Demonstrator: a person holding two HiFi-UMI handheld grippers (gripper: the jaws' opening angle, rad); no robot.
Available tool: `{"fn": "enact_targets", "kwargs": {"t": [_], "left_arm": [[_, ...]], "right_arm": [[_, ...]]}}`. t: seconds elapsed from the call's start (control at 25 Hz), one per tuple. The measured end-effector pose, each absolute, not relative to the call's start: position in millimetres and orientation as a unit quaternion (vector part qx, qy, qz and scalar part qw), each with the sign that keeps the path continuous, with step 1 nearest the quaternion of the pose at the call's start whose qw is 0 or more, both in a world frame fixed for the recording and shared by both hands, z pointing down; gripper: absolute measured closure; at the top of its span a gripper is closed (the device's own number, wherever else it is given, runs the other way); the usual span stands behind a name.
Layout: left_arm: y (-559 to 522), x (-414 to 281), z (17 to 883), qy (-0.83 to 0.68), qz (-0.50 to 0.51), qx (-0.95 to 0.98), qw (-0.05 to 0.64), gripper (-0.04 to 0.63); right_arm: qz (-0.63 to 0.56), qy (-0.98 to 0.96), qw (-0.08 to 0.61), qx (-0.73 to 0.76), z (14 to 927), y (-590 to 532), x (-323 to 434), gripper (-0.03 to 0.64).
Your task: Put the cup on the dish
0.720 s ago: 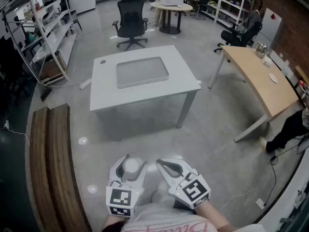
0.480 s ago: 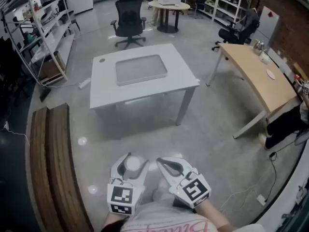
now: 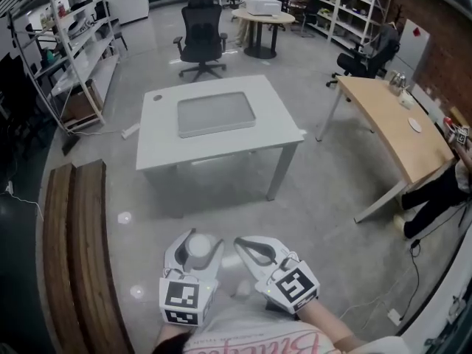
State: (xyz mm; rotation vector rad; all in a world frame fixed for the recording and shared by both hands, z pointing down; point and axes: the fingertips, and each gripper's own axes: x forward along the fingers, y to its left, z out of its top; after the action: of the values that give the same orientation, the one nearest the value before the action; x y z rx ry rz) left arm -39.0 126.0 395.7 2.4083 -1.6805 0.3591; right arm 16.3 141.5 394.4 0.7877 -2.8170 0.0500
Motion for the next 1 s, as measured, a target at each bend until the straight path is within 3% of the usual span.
{"fn": "enact_targets", "kwargs": {"t": [0.52, 1.0], "left_arm": [[91.3, -33.8, 400.5, -0.554, 0.117, 0.818, 0.1, 0.339], [-8.1, -49.4, 396.7, -0.546, 0.104, 0.824, 0.106, 0.339]], "right_arm": [[0.026, -0.954, 0.102, 0.281, 397.4, 100.5, 20.3, 0.615], [0.048, -0.95, 0.103, 0.292, 396.7, 12.0, 6.5, 0.615]]}}
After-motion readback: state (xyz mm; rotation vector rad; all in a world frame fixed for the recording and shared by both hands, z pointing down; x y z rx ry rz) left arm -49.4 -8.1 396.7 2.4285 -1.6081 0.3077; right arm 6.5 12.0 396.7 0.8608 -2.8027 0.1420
